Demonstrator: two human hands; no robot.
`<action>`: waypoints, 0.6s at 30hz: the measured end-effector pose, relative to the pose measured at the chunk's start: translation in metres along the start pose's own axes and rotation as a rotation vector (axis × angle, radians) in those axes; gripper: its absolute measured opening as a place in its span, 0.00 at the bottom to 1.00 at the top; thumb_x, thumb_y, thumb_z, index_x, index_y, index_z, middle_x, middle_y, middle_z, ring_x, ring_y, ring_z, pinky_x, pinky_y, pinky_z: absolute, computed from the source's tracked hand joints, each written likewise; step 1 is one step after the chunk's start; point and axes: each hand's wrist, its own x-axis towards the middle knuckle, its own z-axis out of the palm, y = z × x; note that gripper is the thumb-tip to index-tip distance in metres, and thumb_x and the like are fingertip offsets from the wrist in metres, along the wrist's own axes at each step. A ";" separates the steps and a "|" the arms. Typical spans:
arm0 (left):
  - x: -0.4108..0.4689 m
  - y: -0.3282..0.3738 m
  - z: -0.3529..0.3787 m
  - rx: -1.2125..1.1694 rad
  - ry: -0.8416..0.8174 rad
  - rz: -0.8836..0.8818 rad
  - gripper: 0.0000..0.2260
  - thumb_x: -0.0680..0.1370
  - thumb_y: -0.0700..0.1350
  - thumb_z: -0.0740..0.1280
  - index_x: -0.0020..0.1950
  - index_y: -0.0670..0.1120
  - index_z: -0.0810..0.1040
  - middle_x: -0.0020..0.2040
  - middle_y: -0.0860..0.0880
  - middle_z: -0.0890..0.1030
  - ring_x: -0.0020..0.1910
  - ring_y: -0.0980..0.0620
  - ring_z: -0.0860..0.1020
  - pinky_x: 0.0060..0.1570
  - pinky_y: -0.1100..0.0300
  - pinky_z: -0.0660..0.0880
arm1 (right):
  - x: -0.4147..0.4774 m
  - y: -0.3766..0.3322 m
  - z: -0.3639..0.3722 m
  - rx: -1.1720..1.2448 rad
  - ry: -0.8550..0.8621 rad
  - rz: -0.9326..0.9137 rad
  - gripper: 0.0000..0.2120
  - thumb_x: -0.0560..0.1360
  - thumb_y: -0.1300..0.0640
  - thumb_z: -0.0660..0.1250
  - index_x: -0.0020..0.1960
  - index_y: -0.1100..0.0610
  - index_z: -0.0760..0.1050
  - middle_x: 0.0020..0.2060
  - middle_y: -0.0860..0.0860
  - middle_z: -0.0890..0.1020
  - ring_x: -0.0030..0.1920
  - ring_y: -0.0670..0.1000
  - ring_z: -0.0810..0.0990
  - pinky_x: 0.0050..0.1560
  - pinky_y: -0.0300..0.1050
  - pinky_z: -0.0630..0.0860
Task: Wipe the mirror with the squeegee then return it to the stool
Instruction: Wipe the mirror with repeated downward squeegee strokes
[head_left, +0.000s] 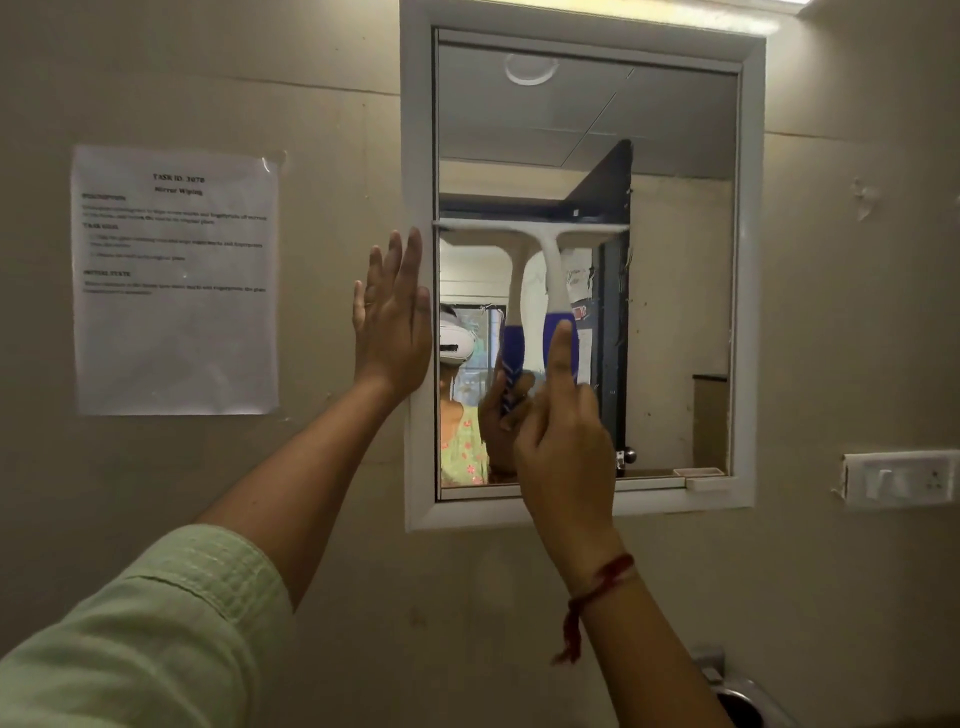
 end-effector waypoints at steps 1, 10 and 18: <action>0.000 0.001 -0.001 -0.006 0.000 -0.002 0.22 0.80 0.49 0.46 0.74 0.53 0.47 0.77 0.48 0.51 0.76 0.49 0.46 0.73 0.44 0.44 | 0.007 -0.001 0.001 -0.004 0.008 0.000 0.30 0.74 0.40 0.39 0.73 0.50 0.42 0.45 0.59 0.76 0.38 0.51 0.76 0.40 0.49 0.79; 0.000 0.002 -0.002 -0.074 -0.011 0.003 0.23 0.80 0.48 0.47 0.75 0.49 0.50 0.77 0.46 0.52 0.76 0.48 0.47 0.74 0.44 0.48 | -0.044 0.007 0.003 0.006 -0.098 0.027 0.35 0.78 0.58 0.58 0.72 0.43 0.37 0.44 0.58 0.75 0.31 0.48 0.74 0.31 0.46 0.78; -0.001 0.002 -0.003 -0.081 -0.001 0.003 0.22 0.80 0.47 0.47 0.75 0.48 0.50 0.77 0.46 0.52 0.76 0.46 0.47 0.74 0.45 0.49 | -0.008 0.004 0.005 -0.019 -0.039 0.027 0.28 0.78 0.49 0.49 0.73 0.46 0.39 0.44 0.58 0.75 0.34 0.49 0.75 0.36 0.45 0.78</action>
